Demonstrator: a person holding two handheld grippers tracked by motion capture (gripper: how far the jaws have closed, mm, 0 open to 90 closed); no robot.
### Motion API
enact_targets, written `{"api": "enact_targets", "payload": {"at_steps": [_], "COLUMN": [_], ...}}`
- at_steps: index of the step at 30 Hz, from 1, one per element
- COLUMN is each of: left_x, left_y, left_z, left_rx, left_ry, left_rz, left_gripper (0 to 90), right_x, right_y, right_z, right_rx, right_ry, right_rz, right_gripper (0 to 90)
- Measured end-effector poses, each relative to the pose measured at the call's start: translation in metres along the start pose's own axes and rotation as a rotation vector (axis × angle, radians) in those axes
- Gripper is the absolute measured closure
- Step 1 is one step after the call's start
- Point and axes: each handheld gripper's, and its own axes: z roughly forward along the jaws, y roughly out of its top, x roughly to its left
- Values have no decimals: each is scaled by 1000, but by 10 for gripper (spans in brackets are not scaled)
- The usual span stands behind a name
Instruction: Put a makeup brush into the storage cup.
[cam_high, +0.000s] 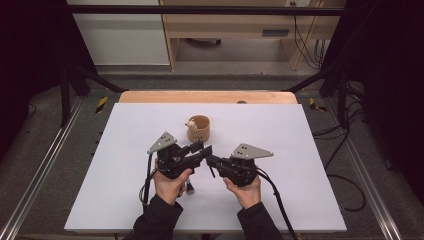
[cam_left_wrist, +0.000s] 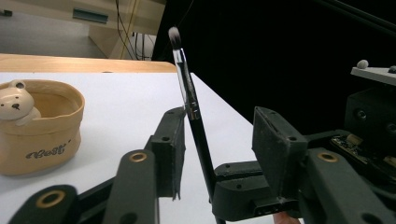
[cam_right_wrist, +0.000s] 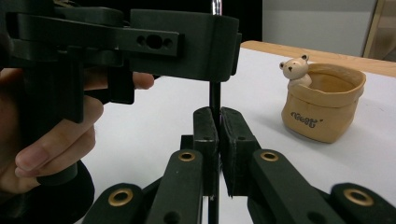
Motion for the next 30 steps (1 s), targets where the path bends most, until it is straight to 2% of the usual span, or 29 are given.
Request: {"api": "enact_targets", "payload": {"at_steps": [6, 16, 20, 30], "left_x": [-1, -1, -2, -2], "left_y": [0, -2, -2, -3], "left_z": [0, 0, 0, -1], "left_rx": [-5, -10, -6, -6], "left_ry": [19, 12, 18, 33], "left_rz": [-4, -17, -18, -5], "left_gripper": [641, 754, 830, 849], "right_x": [0, 1, 1, 2], "right_y": [1, 0, 1, 1], "right_z": [0, 1, 2, 2], "right_rx": [-6, -1, -1, 1], "right_ry": [3, 7, 8, 13], "right_rz": [-1, -4, -6, -9], "right_gripper": [859, 858, 858, 857]}}
